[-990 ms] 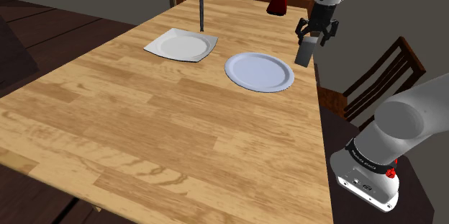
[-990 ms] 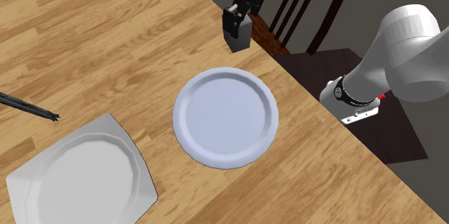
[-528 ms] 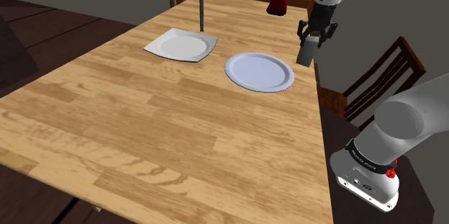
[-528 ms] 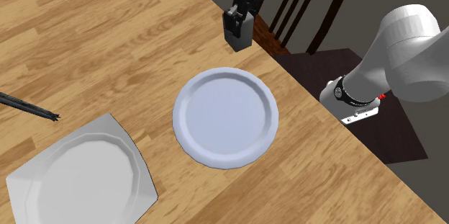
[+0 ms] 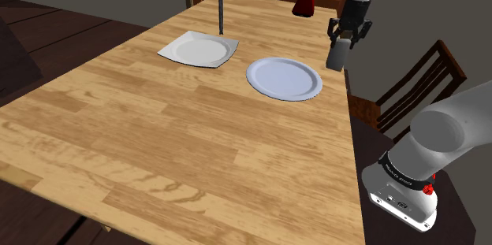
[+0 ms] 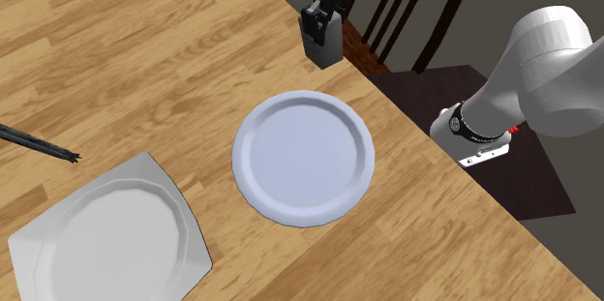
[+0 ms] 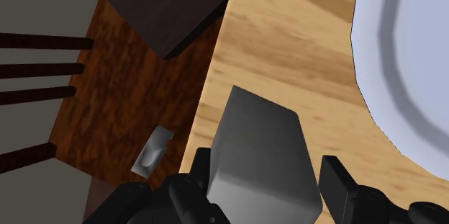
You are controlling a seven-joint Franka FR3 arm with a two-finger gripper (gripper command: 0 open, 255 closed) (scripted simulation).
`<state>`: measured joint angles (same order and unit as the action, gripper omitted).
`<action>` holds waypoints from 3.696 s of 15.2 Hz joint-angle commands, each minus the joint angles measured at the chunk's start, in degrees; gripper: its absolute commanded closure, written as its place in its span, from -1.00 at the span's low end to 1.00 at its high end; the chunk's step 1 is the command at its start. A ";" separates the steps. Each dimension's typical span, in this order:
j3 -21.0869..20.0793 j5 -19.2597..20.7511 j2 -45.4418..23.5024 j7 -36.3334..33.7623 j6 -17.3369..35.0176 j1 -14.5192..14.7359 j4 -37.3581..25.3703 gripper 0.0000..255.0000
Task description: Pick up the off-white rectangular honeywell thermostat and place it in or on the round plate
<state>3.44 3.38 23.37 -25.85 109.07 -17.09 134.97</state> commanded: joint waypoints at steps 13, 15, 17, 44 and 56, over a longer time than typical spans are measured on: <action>-0.24 -0.21 0.91 0.32 -10.72 0.08 -9.84 1.00; -2.24 -1.18 1.14 -2.39 -11.48 1.17 -10.26 1.00; -4.24 -2.15 1.13 -5.10 -12.21 2.25 -10.91 1.00; -19.69 -7.62 -6.82 -26.30 -7.78 9.80 -14.64 1.00; -20.11 -7.65 -7.75 -26.43 -0.63 9.97 -8.39 1.00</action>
<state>-16.58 -4.17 15.83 -52.29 108.08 -7.19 126.03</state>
